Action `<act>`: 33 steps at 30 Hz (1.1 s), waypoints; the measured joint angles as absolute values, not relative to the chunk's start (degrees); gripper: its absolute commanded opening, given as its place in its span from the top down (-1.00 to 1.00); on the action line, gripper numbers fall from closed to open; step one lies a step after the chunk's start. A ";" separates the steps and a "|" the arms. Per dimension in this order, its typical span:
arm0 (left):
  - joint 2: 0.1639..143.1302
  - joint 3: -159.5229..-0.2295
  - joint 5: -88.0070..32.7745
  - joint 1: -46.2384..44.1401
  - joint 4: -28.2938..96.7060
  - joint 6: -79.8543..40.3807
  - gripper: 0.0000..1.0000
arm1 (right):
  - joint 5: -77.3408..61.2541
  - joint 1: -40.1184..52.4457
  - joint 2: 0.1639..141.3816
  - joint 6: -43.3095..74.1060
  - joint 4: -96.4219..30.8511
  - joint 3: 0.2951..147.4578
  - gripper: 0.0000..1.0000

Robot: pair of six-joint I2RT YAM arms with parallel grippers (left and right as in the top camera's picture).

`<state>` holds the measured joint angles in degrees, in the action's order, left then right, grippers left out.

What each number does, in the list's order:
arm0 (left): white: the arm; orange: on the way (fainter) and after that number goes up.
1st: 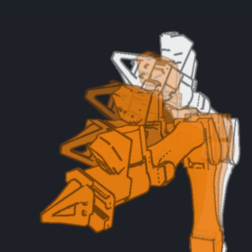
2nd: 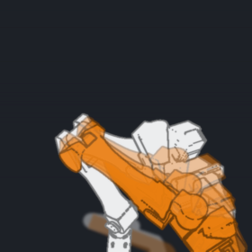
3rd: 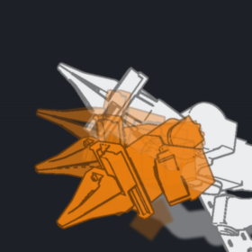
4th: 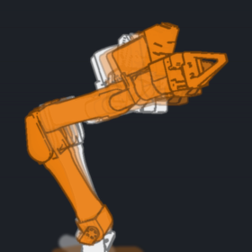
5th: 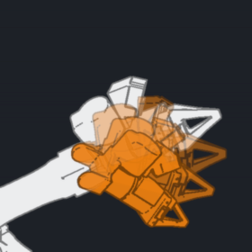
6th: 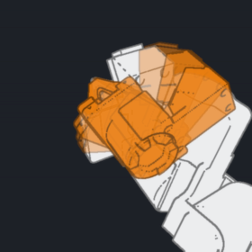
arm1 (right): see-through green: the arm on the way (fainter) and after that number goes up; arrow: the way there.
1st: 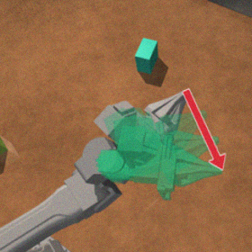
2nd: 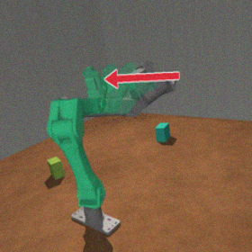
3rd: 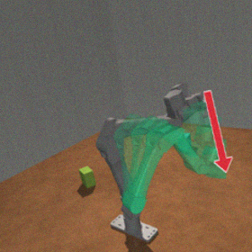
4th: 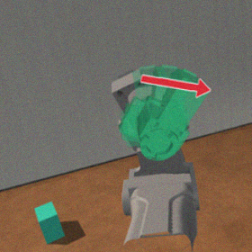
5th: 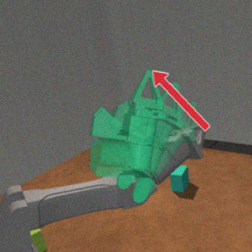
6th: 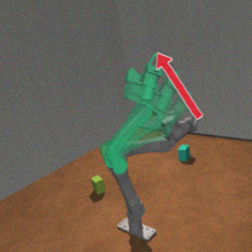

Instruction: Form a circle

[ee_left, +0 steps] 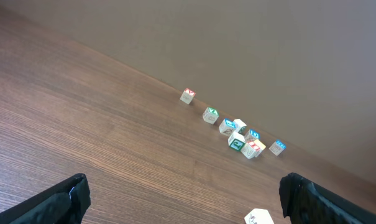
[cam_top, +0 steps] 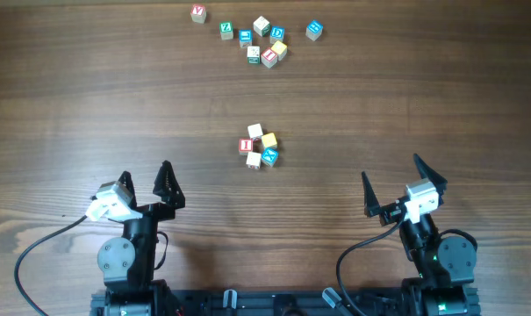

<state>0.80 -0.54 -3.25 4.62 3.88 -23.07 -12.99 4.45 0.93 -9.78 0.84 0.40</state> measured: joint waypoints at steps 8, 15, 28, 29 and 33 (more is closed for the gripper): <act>0.80 -0.54 -2.63 4.62 3.90 -13.58 -1.00 | -12.99 4.45 0.93 -9.78 0.84 0.40 -0.99; 0.80 -0.54 -2.61 4.62 3.90 -10.79 -1.00 | -12.97 4.45 0.93 -9.78 0.84 0.40 -1.00; 0.80 -0.54 -2.61 4.62 3.90 -10.52 -1.00 | -12.97 4.45 0.93 -9.78 0.84 0.40 -0.99; 0.80 -0.54 -2.59 4.62 3.90 -10.52 -1.00 | -12.99 4.45 0.93 -9.78 0.84 0.40 -1.00; 0.80 -0.54 -2.61 4.62 3.90 -10.52 -1.00 | -12.99 4.45 0.93 -9.78 0.84 0.40 -0.99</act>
